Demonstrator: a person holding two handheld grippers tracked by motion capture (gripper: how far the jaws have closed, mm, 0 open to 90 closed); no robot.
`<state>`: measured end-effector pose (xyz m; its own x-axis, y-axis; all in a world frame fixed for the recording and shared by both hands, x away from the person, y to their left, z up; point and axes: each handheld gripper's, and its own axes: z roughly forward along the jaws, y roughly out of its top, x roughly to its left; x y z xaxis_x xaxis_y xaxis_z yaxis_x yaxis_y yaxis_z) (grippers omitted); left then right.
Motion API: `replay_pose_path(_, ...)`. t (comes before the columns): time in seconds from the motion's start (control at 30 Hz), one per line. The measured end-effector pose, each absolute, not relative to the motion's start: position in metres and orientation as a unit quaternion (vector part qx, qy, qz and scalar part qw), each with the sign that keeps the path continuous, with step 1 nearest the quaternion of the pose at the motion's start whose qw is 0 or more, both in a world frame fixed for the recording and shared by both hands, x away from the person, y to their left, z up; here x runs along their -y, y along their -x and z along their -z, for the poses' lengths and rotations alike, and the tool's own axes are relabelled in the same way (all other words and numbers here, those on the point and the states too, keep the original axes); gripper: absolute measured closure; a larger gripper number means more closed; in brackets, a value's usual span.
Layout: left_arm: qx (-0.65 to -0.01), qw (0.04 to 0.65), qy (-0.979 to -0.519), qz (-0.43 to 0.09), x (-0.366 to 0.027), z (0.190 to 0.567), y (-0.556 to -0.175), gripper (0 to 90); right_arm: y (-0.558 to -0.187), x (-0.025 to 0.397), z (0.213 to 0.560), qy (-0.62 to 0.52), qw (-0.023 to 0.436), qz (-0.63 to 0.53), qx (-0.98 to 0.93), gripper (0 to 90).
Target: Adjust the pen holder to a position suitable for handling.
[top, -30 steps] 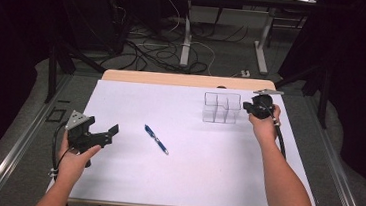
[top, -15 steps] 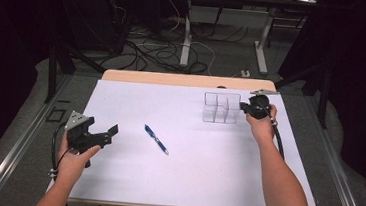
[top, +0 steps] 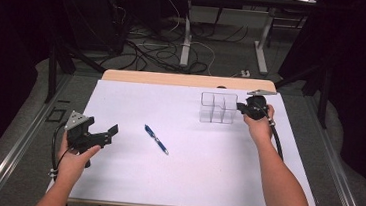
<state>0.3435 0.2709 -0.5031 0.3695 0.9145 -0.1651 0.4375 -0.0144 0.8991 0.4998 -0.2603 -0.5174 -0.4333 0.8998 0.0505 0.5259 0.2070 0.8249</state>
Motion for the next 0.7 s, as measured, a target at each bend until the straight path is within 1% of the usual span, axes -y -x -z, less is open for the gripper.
replay_pose_path(0.57, -0.504, 0.487, -0.670, -0.245, -0.271, 0.503, -0.344, 0.6, -0.496, 0.230, 0.521, -0.472, 0.211, -0.426, -0.742, 90.0)
replay_pose_path(0.7, -0.504, 0.487, -0.670, -0.245, -0.271, 0.503, -0.344, 0.6, -0.494, 0.216, 0.521, -0.473, 0.206, -0.428, -0.742, 90.0)
